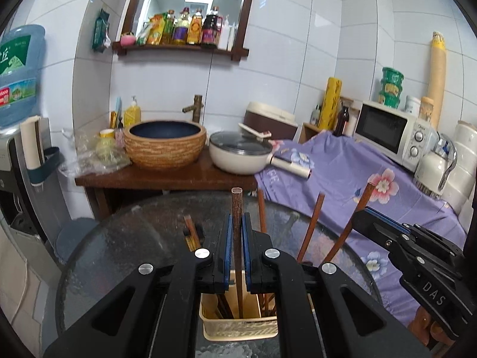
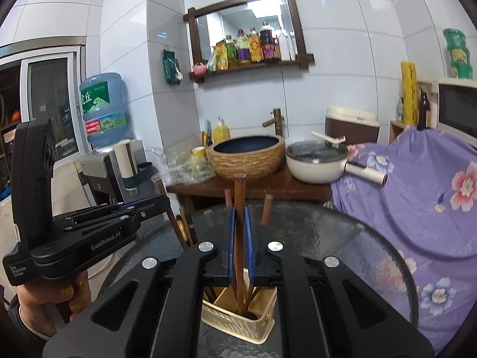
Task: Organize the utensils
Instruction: 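Lower both wooden chopsticks into the holder with the left and right grippers, then open both grippers and pull them back from the holder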
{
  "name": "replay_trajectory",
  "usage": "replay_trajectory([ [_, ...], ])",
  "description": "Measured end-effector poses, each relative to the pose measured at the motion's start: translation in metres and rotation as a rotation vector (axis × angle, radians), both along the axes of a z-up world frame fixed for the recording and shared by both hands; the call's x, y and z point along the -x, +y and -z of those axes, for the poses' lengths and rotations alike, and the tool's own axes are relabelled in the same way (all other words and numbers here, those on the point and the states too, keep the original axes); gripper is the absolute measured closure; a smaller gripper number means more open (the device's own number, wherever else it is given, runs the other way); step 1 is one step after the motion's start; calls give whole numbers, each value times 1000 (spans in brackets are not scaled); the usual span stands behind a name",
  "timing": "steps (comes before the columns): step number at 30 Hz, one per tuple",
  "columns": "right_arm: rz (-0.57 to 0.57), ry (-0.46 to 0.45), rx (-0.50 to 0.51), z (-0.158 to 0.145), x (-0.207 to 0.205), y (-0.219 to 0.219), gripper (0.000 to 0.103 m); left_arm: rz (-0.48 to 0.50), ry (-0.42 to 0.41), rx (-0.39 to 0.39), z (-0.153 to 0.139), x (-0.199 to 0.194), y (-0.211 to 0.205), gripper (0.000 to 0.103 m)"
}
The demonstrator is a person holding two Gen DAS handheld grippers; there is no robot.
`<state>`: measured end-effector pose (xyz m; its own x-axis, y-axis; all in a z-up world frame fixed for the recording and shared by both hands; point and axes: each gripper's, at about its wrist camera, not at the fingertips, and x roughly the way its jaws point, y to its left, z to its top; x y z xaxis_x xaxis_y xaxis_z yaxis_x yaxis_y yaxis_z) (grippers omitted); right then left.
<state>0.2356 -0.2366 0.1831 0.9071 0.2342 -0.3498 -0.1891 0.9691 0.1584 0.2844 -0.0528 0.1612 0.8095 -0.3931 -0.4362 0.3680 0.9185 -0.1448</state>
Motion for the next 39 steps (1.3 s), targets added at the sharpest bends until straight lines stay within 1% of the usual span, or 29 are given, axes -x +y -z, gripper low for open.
replay_trajectory([
  [3, -1, 18, 8, 16, -3, 2, 96, -16, 25, -15, 20, -2, -4, 97],
  [6, 2, 25, 14, 27, -6, 3, 97, -16, 45, -22, 33, -4, -6, 97],
  [8, -4, 36, 15, 32, -7, 4, 99, -38, 23, -38, 37, -2, -6, 97],
  [11, 0, 26, 8, 34, -7, 2, 98, -22, 32, -21, 36, -3, -4, 97],
  [13, -5, 23, 1, 35, -5, -1, 98, -13, 36, -24, 35, -2, -4, 96],
  [14, -7, 25, -4, 36, -2, -2, 96, -6, 36, -27, 35, 0, -4, 90],
  [16, -2, 28, -10, 38, 3, -4, 85, -4, 28, -23, 36, 5, -2, 68],
  [17, 1, 27, -19, 42, 9, -6, 68, -12, 19, -17, 36, 10, 2, 51],
  [18, 3, 23, -29, 44, 15, -7, 54, -19, 10, -10, 37, 15, 3, 43],
  [19, 2, 21, -37, 47, 20, -9, 51, -24, 0, -3, 37, 20, 6, 41],
  [21, -1, 37, -36, 57, 34, -9, 50, -39, -16, -5, 43, 34, 14, 28],
  [22, -3, 41, -33, 60, 39, -8, 49, -48, -22, -7, 47, 41, 18, 24],
  [24, -3, 45, -21, 71, 54, -6, 40, -66, -33, -10, 56, 53, 25, 12],
  [26, 6, 48, 1, 83, 70, -2, 38, -86, -40, -19, 66, 65, 32, 6],
  [29, 25, 47, 46, 101, 93, 6, 29, -116, -30, -53, 91, 86, 41, 6],
  [32, 28, 58, 63, 119, 114, 13, 27, -106, 15, -79, 115, 105, 45, 6],
  [34, 32, 60, 68, 134, 131, 17, 25, -96, 31, -101, 129, 118, 46, 6],
  [37, 44, 60, 79, 151, 156, 22, 19, -132, 23, -152, 150, 144, 50, 6],
  [39, 45, 54, 76, 158, 172, 23, 17, -157, 34, -147, 161, 163, 56, 6],
])
